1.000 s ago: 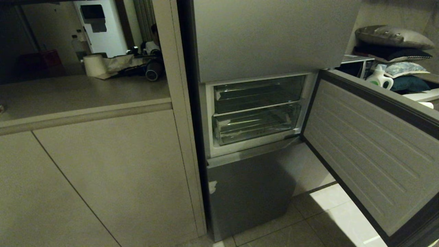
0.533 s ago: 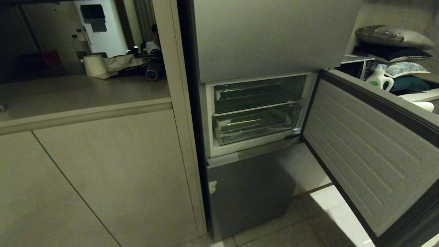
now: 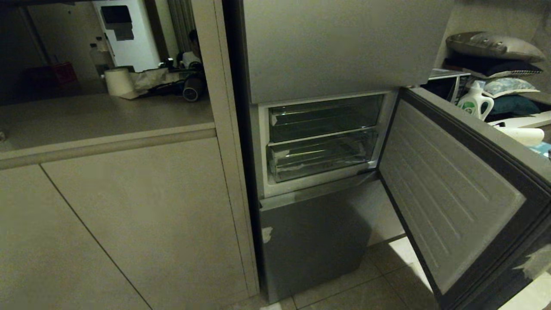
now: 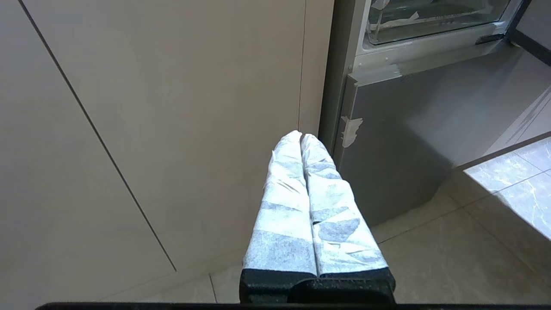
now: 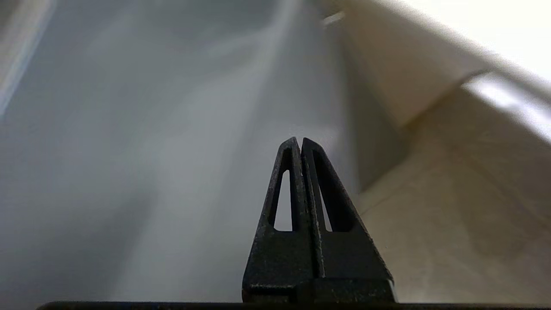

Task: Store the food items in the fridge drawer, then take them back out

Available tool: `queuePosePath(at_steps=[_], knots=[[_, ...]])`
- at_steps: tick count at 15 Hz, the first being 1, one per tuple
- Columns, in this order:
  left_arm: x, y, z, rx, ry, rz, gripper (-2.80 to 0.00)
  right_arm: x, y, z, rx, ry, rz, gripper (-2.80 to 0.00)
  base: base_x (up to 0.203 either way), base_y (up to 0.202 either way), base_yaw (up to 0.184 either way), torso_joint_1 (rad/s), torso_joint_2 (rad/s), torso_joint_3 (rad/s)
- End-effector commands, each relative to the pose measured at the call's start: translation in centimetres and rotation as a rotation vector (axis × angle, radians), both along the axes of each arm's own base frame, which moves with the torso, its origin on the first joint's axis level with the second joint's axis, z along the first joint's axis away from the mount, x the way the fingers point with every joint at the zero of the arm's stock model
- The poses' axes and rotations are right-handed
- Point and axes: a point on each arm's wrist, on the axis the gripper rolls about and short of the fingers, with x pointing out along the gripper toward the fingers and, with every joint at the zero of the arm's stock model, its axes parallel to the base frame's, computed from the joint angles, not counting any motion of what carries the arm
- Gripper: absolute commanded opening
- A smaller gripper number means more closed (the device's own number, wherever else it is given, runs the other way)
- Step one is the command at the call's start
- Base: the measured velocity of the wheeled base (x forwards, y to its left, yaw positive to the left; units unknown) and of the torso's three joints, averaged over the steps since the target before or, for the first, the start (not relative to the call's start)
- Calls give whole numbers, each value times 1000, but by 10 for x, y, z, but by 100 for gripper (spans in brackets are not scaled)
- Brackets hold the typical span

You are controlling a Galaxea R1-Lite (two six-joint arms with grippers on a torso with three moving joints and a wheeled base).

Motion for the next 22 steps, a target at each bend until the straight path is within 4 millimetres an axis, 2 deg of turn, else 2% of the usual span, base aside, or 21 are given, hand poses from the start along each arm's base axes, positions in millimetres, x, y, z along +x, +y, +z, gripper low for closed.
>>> queuePosePath(at_steps=[1, 7, 9, 13, 16, 17, 19, 22], knots=[[0, 0, 0, 0, 1, 0, -280, 7, 34, 7, -15, -28, 134, -280, 0, 0, 0, 0, 0, 0], [0, 0, 0, 0, 1, 0, -280, 30, 121, 12, -38, -37, 438, -280, 0, 0, 0, 0, 0, 0], [0, 0, 0, 0, 1, 0, -280, 47, 158, 11, -69, -22, 483, -280, 0, 0, 0, 0, 0, 0], [0, 0, 0, 0, 1, 0, -280, 105, 221, 6, -108, -20, 505, -280, 0, 0, 0, 0, 0, 0], [0, 0, 0, 0, 1, 0, -280, 156, 262, -19, -125, -95, 514, -280, 0, 0, 0, 0, 0, 0], [0, 0, 0, 0, 1, 0, -280, 174, 278, -28, -134, -127, 497, -280, 0, 0, 0, 0, 0, 0], [0, 0, 0, 0, 1, 0, -280, 213, 307, -32, -136, -246, 453, -280, 0, 0, 0, 0, 0, 0], [0, 0, 0, 0, 1, 0, -280, 259, 336, -41, -120, -401, 411, -280, 0, 0, 0, 0, 0, 0]])
